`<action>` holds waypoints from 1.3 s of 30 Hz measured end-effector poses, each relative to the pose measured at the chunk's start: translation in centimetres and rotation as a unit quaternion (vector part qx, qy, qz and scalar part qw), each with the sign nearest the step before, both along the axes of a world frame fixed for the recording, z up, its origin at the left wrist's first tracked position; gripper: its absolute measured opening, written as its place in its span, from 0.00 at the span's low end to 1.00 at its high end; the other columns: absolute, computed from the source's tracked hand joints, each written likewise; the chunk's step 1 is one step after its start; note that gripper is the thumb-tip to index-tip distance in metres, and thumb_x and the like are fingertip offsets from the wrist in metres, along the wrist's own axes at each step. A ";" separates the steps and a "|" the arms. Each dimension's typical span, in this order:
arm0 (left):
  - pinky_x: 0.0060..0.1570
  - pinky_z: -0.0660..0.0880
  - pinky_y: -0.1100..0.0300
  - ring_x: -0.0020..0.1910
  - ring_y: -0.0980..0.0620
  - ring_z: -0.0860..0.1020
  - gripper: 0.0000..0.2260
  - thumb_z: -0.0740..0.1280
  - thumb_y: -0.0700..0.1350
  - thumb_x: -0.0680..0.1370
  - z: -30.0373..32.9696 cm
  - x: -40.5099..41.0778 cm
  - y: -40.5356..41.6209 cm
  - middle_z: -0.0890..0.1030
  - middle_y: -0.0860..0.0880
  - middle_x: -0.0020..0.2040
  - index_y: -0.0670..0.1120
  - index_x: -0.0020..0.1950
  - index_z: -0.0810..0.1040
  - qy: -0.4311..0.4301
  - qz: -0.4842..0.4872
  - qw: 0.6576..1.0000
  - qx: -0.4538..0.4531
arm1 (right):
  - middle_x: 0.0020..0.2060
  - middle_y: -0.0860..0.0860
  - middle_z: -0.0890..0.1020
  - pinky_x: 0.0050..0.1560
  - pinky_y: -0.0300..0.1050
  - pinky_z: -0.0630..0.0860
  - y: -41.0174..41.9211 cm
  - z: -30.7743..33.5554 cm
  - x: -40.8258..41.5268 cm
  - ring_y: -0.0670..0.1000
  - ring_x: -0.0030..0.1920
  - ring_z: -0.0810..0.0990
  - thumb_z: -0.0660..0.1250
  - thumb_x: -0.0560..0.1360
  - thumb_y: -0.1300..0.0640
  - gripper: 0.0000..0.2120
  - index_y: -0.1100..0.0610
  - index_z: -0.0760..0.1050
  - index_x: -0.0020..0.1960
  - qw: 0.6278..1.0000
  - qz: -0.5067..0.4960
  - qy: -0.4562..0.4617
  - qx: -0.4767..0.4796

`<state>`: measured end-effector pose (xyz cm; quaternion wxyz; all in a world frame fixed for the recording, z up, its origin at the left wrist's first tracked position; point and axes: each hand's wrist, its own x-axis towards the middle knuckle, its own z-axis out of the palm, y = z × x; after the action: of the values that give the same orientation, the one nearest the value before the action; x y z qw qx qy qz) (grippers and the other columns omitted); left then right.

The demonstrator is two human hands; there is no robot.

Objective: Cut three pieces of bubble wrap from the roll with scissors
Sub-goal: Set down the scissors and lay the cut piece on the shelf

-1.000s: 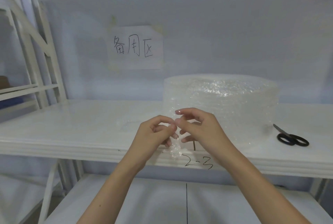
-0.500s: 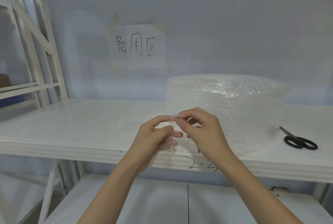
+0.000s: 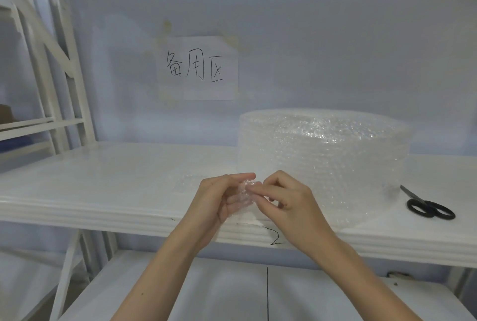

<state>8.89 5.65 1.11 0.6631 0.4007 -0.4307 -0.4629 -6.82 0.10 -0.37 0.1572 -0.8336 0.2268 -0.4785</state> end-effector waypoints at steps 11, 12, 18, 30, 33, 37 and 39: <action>0.49 0.82 0.57 0.50 0.48 0.85 0.16 0.64 0.33 0.76 0.2 0.3 0.4 0.86 0.41 0.51 0.44 0.61 0.81 -0.081 -0.060 0.995 0.012 | 0.37 0.44 0.80 0.37 0.34 0.72 0.0 0.5 0.3 0.47 0.39 0.80 0.71 0.73 0.60 0.07 0.49 0.85 0.45 0.995 -0.016 -0.087 0.040; 0.49 0.81 0.58 0.50 0.48 0.85 0.16 0.66 0.33 0.76 0.2 0.3 0.4 0.86 0.41 0.52 0.45 0.61 0.81 -0.095 -0.062 0.993 0.015 | 0.37 0.44 0.81 0.36 0.34 0.72 0.0 0.7 0.3 0.46 0.38 0.80 0.71 0.73 0.61 0.07 0.50 0.85 0.44 0.994 -0.018 -0.097 0.041; 0.43 0.80 0.64 0.38 0.54 0.81 0.11 0.68 0.39 0.78 0.2 0.2 -0.1 0.87 0.42 0.50 0.43 0.60 0.82 -0.124 -0.030 0.991 0.043 | 0.38 0.44 0.83 0.38 0.29 0.72 -0.2 1.4 0.4 0.44 0.39 0.81 0.72 0.72 0.63 0.07 0.52 0.85 0.44 0.992 -0.025 -0.122 0.027; 0.38 0.79 0.64 0.30 0.52 0.80 0.04 0.70 0.37 0.77 0.3 -0.4 -0.6 0.82 0.45 0.34 0.43 0.45 0.84 -0.082 0.029 0.995 0.047 | 0.40 0.43 0.79 0.34 0.40 0.73 -0.1 -0.4 -0.4 0.48 0.39 0.78 0.72 0.73 0.56 0.08 0.45 0.84 0.48 0.996 0.014 -0.081 -0.018; 0.36 0.77 0.62 0.35 0.49 0.84 0.04 0.70 0.37 0.77 0.3 -0.3 -0.8 0.84 0.44 0.35 0.43 0.46 0.84 -0.088 0.040 0.994 0.058 | 0.40 0.43 0.78 0.34 0.44 0.74 -0.3 -0.9 -0.4 0.48 0.40 0.78 0.68 0.73 0.50 0.08 0.45 0.83 0.50 0.997 0.007 -0.062 -0.041; 0.29 0.74 0.66 0.27 0.56 0.82 0.04 0.69 0.36 0.77 0.5 -0.5 -0.8 0.84 0.46 0.32 0.40 0.49 0.84 -0.089 0.037 0.993 0.068 | 0.40 0.42 0.77 0.33 0.43 0.74 -0.1 -1.0 -0.4 0.44 0.39 0.76 0.67 0.75 0.50 0.09 0.46 0.84 0.51 0.993 -0.038 -0.022 -0.114; 0.25 0.71 0.68 0.24 0.57 0.79 0.05 0.69 0.36 0.77 0.6 -0.6 -0.7 0.82 0.49 0.29 0.38 0.51 0.83 -0.085 0.026 0.994 0.067 | 0.39 0.43 0.78 0.31 0.43 0.74 0.0 -1.1 -0.4 0.44 0.38 0.75 0.66 0.75 0.51 0.08 0.47 0.84 0.50 0.986 -0.066 -0.007 -0.154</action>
<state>8.29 4.90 1.66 0.6072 0.4932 -0.4431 -0.4378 -7.20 0.13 -1.44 -0.0033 -0.8280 0.2035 -0.5225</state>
